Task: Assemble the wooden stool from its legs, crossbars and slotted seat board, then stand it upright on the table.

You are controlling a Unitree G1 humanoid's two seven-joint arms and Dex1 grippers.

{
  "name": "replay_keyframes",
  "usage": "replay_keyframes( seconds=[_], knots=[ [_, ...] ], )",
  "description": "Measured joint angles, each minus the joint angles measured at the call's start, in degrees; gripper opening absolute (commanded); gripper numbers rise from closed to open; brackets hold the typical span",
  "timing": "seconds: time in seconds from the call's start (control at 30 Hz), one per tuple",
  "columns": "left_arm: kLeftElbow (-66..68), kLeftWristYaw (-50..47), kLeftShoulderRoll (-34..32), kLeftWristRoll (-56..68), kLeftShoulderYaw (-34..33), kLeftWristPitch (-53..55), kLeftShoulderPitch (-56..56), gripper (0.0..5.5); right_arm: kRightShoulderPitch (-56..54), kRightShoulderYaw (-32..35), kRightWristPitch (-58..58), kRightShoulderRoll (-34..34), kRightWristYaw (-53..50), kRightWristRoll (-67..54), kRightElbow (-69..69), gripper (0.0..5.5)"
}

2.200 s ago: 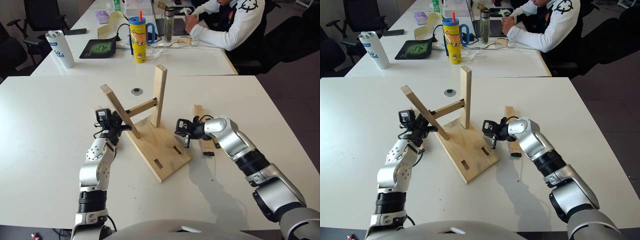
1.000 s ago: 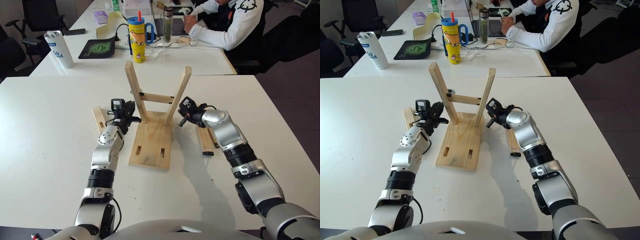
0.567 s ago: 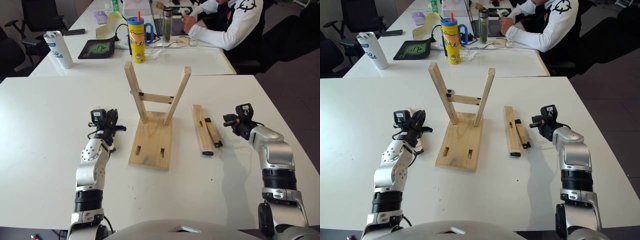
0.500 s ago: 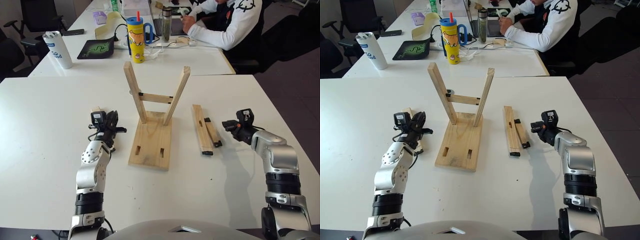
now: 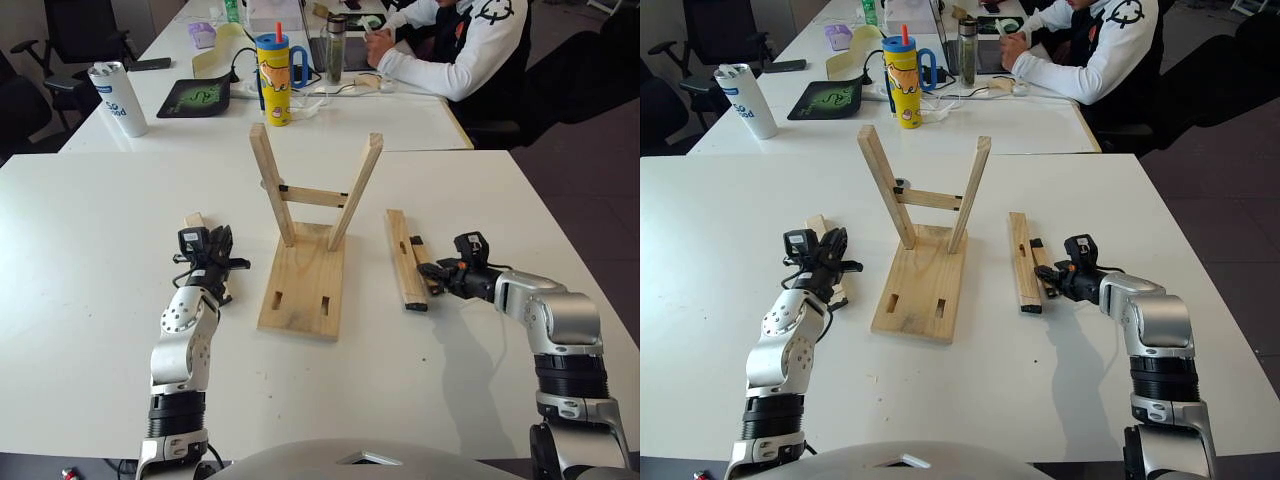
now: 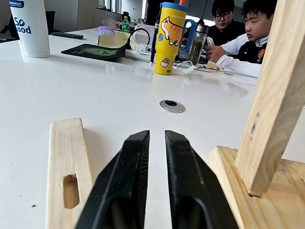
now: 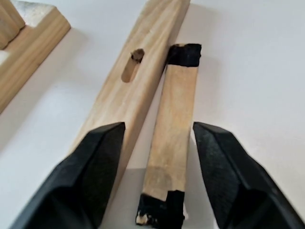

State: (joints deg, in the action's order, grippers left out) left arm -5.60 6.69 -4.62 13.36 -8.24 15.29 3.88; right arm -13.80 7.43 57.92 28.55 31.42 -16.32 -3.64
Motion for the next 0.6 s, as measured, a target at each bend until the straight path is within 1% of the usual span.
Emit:
replay_keyframes(
  seconds=[0.2, 0.37, 0.6],
  knots=[
    [-0.4, -0.5, 0.3, 0.0, 0.0, -0.1, -1.4, 0.63, -0.1, -0.3, -0.1, 1.5, 0.0, -0.2, 1.6, 2.66],
    [-0.7, -0.9, 0.5, 0.0, 0.1, -0.1, -1.5, 0.63, -0.9, 0.8, -0.1, 1.5, 0.0, -1.1, 2.6, 2.66],
    [-0.9, -1.0, 0.6, 0.0, 0.2, -0.1, -1.5, 0.63, -1.2, -0.3, -0.1, 2.0, -0.1, -0.8, 3.1, 2.66]
  ],
)
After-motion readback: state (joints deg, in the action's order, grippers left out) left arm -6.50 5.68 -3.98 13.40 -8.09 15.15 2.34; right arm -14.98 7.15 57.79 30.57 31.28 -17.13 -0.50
